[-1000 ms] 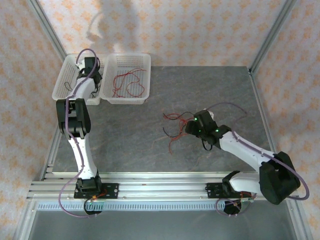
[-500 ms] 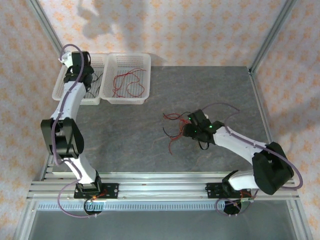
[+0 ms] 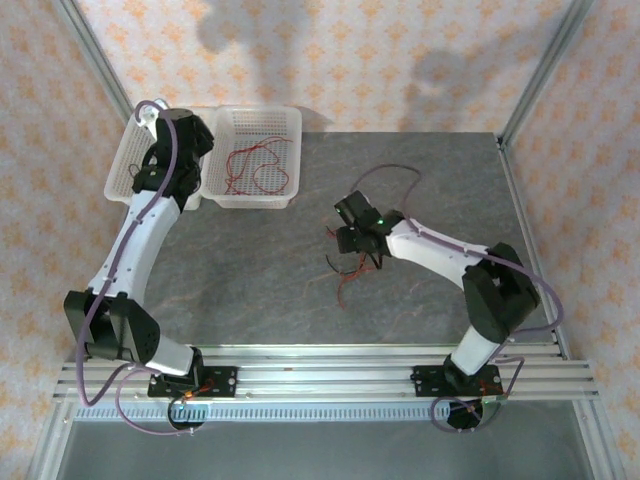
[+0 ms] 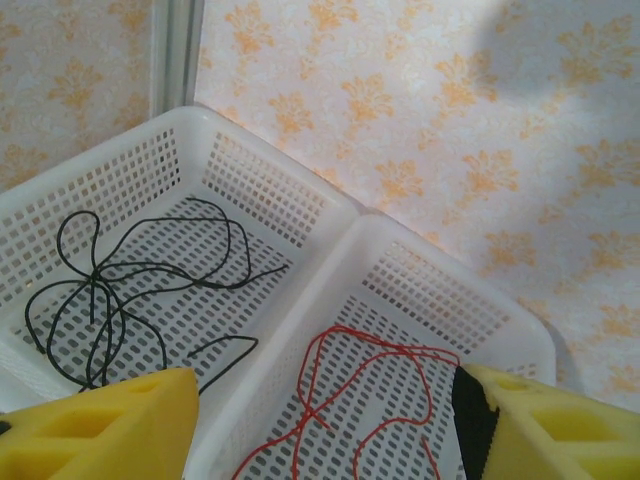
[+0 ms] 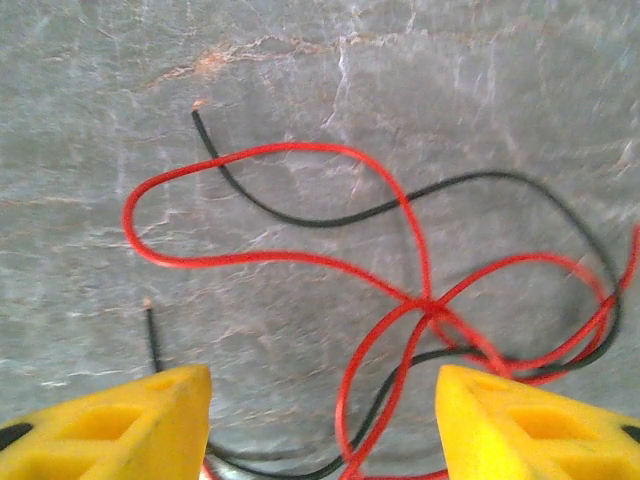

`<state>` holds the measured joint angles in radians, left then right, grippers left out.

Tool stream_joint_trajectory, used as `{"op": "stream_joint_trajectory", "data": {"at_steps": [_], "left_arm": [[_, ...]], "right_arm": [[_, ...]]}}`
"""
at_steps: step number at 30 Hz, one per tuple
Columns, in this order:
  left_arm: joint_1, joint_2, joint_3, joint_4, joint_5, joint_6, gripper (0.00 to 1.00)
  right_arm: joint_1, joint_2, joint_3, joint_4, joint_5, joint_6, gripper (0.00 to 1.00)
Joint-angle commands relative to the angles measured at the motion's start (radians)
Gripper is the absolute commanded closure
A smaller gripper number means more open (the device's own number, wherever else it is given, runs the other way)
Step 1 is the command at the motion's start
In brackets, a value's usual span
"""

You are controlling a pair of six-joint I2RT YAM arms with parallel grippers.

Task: Untangle the cables

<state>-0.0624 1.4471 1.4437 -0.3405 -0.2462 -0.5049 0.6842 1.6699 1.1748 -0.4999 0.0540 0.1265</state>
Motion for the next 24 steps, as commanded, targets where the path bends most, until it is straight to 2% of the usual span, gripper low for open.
{"op": "stream_joint_trajectory", "data": {"at_steps": [1, 7, 14, 20, 24], "left_arm": [[-0.014, -0.061, -0.031, -0.032, 0.03, -0.001, 0.3], [-0.023, -0.124, -0.098, -0.035, 0.065, -0.021, 0.3], [-0.067, -0.149, -0.142, -0.045, 0.099, -0.031, 0.29], [-0.101, -0.161, -0.155, -0.057, 0.094, -0.032, 0.29], [-0.123, -0.17, -0.165, -0.066, 0.092, -0.029, 0.29]], "right_arm": [[0.003, 0.039, 0.044, -0.103, 0.115, -0.286, 0.4], [0.018, 0.074, 0.052, -0.086, 0.088, -0.436, 0.4], [0.02, 0.189, 0.115, -0.002, 0.152, -0.513, 0.42], [0.02, 0.252, 0.163, 0.063, 0.205, -0.539, 0.64], [0.02, 0.244, 0.156, 0.1, 0.197, -0.549, 0.94]]}}
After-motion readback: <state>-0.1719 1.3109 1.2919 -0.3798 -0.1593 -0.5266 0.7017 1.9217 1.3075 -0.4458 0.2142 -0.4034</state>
